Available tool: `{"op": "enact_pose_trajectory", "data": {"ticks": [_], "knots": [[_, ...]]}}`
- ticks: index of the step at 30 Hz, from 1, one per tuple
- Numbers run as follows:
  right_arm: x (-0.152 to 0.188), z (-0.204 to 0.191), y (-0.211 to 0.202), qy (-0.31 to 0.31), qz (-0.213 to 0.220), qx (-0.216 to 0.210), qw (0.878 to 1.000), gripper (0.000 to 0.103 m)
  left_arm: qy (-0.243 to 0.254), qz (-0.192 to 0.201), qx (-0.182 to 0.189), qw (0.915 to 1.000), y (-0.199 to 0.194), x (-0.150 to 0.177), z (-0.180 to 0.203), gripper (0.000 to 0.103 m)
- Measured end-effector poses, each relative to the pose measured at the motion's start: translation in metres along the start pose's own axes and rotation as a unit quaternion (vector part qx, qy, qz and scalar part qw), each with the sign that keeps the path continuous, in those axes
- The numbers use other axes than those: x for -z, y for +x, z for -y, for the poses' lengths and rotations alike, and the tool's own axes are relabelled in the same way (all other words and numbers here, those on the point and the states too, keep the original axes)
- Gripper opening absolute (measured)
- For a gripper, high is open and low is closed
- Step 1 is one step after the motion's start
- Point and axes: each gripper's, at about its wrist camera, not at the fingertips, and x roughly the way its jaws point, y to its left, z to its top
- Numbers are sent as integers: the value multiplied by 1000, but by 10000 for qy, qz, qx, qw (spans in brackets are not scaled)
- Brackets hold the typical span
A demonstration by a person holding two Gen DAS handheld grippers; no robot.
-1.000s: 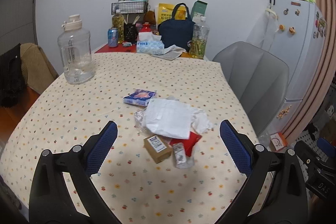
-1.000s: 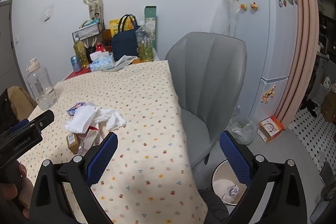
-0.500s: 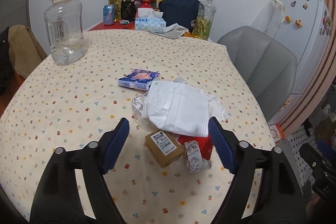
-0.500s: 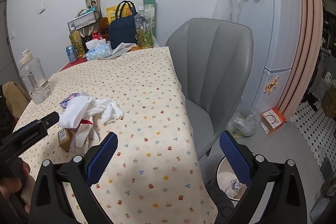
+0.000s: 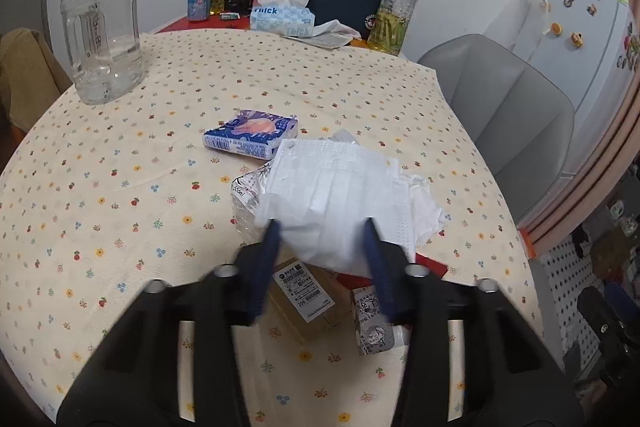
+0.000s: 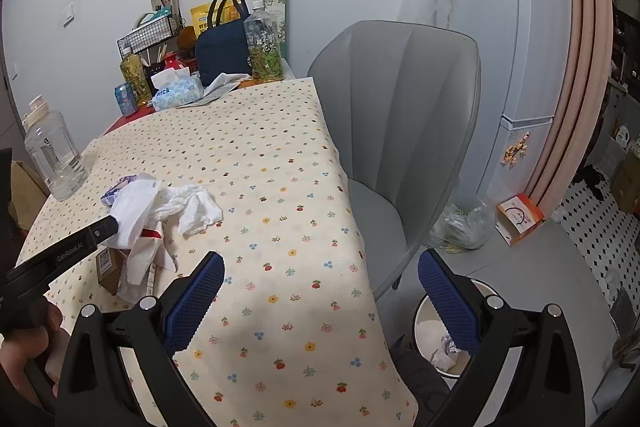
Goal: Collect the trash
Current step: 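Grasp the white mask packet with the left tool while the right grasps the red packet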
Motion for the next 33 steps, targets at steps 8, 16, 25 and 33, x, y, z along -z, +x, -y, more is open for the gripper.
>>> {"op": "enact_pose_trajectory", "data": {"ticks": [8,16,25,33], "knots": [[2,-13,-1,-125,21,-110,9999,95,66,263,32,9996,-15,-1,1,3],[-2,-41,0,-233,32,-384,9990,95,-93,715,8,9974,-47,-9,-15,3],[1,-91,10,-564,-170,-916,9941,84,-300,829,-445,9951,-58,-7,-49,3],[2,-124,27,-773,-382,-1094,9902,67,-382,721,-584,9950,-49,0,-65,3]]}}
